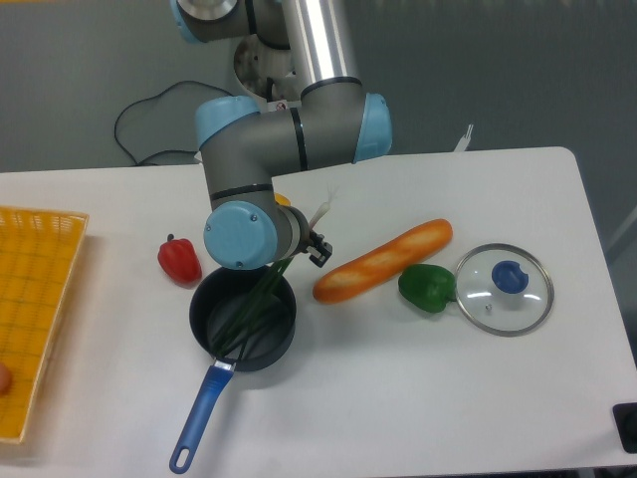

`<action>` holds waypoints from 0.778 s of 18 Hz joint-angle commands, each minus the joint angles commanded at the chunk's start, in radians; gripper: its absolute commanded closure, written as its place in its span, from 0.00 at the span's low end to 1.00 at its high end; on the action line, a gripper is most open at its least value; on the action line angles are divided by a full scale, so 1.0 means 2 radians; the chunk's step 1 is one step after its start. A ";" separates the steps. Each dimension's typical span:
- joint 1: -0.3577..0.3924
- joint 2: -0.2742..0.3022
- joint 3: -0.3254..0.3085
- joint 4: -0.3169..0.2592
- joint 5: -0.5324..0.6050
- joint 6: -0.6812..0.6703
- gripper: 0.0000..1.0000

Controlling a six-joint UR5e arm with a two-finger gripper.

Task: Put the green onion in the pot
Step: 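Open the gripper and lift it away from the onions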

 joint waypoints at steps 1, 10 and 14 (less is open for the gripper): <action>0.002 0.002 0.002 0.000 -0.001 0.000 0.00; 0.029 0.038 0.031 0.093 -0.056 0.001 0.00; 0.032 0.039 0.031 0.121 -0.059 0.010 0.00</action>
